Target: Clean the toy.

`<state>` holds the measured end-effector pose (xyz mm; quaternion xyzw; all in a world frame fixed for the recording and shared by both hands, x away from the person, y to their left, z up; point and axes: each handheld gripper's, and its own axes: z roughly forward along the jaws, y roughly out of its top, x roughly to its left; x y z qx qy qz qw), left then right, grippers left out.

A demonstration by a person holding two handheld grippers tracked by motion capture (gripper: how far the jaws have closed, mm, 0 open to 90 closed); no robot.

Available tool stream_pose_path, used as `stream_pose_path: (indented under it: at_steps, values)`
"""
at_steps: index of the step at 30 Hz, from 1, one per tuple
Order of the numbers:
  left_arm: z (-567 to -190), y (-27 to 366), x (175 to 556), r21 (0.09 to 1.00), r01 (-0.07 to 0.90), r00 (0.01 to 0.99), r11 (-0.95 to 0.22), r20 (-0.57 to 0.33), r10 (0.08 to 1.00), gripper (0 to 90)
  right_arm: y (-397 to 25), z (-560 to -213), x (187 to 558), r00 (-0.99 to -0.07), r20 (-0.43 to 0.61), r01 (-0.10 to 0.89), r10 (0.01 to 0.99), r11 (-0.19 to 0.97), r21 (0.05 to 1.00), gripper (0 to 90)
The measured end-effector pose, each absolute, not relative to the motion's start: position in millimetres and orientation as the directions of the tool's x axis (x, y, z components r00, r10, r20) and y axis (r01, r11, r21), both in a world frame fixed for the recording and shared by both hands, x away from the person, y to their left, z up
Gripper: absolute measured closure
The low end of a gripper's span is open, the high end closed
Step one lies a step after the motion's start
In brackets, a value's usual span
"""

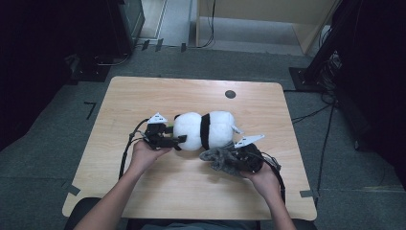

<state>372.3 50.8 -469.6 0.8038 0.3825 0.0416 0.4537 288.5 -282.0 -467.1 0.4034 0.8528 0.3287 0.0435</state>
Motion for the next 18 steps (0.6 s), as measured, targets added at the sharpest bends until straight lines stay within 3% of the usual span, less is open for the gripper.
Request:
stream_pose_path:
  at_steps: [18]
  values:
    - [-470, 51, 373, 0.76, 0.579, 0.703, -0.294, -0.283, 0.652, 28.4, -336, -463, 293, -0.539, 0.207, 0.726, 0.816, 0.325, 0.606, 78.8]
